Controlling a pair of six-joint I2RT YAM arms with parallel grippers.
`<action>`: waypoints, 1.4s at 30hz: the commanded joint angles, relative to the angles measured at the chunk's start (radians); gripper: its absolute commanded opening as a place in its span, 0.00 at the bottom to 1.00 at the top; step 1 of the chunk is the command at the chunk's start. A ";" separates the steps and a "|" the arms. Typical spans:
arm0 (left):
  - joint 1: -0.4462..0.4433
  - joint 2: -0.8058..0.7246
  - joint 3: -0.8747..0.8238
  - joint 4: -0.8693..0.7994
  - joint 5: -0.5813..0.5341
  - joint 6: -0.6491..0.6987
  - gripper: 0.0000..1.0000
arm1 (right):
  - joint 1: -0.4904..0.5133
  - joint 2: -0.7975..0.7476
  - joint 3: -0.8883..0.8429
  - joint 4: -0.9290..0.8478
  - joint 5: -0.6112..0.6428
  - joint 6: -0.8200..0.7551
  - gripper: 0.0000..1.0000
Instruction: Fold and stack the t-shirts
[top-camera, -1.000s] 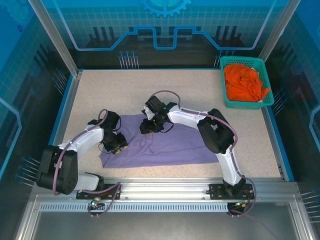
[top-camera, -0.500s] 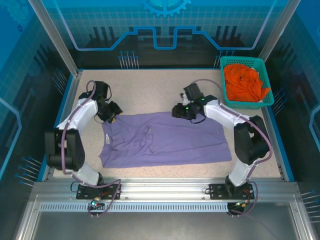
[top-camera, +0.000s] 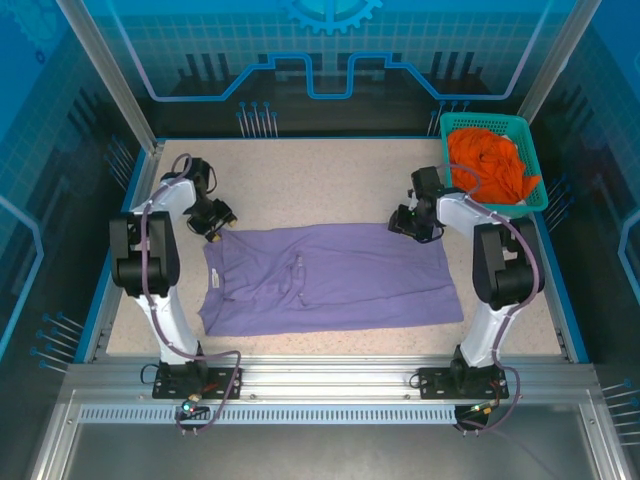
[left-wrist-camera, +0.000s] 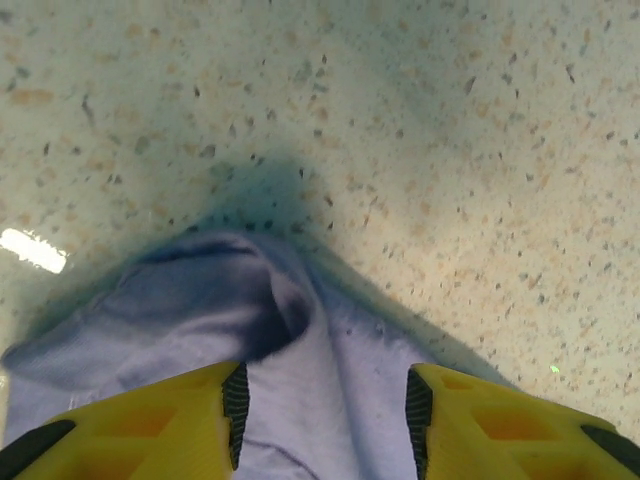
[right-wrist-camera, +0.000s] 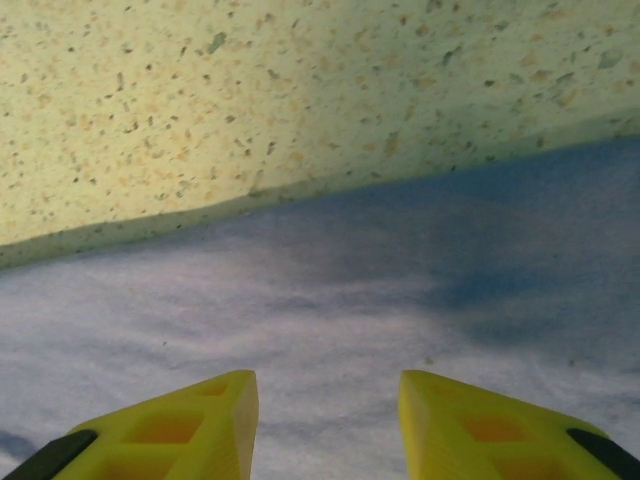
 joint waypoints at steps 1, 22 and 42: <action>0.018 0.037 0.027 0.013 0.011 0.025 0.42 | -0.032 0.034 0.032 -0.030 0.033 -0.013 0.42; 0.089 0.293 0.424 -0.002 -0.023 0.006 0.00 | -0.126 0.073 -0.046 -0.018 0.009 0.089 0.44; -0.124 0.109 0.487 -0.122 -0.054 -0.100 0.47 | -0.013 -0.322 -0.262 0.035 -0.045 0.096 0.58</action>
